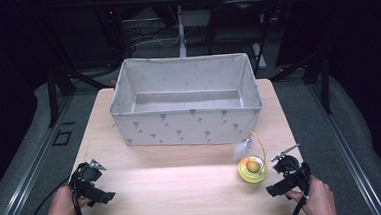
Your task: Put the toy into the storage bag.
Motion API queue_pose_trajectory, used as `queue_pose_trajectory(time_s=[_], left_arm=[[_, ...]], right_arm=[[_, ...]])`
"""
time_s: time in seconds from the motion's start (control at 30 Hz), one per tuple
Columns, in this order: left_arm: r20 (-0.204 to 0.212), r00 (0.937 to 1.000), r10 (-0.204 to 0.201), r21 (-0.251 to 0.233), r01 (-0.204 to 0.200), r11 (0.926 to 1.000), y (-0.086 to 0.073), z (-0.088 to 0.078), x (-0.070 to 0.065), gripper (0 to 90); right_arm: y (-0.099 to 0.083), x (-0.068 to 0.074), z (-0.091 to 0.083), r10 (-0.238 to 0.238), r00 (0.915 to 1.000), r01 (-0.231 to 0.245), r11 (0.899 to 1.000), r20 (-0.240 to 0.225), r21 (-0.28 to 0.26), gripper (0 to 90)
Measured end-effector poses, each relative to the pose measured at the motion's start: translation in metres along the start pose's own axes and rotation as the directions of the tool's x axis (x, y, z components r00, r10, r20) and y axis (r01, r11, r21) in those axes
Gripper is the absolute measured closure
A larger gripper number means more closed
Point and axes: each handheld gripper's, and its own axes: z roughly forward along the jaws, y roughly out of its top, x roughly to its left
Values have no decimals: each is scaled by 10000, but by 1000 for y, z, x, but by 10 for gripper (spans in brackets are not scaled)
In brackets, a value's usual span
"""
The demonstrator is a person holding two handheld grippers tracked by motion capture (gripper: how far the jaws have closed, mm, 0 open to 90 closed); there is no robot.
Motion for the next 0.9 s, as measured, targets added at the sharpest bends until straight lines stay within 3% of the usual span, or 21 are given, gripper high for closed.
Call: queue_pose_trajectory(time_s=[0.43, 0.57, 0.8, 0.9], left_arm=[[43, 10000, 33, 71, -33, 10000, 0, 1, -2, 19], [79, 10000, 25, 77, -26, 10000, 1, 2, -3, 19], [24, 10000, -21, 124, 21, 9999, 0, 2, -3, 19], [32, 10000, -19, 125, 18, 9999, 1, 2, -3, 19]], right_arm=[[4, 8, -8, -435, 9990, 432, 9986, 107, 307, 13], [7, 13, -22, -376, 9992, 375, 9993, -136, -82, 0], [18, 23, -35, -960, 9953, 959, 9954, -155, -91, 0], [21, 24, -43, -1032, 9941, 1021, 9941, -320, -355, 0]])
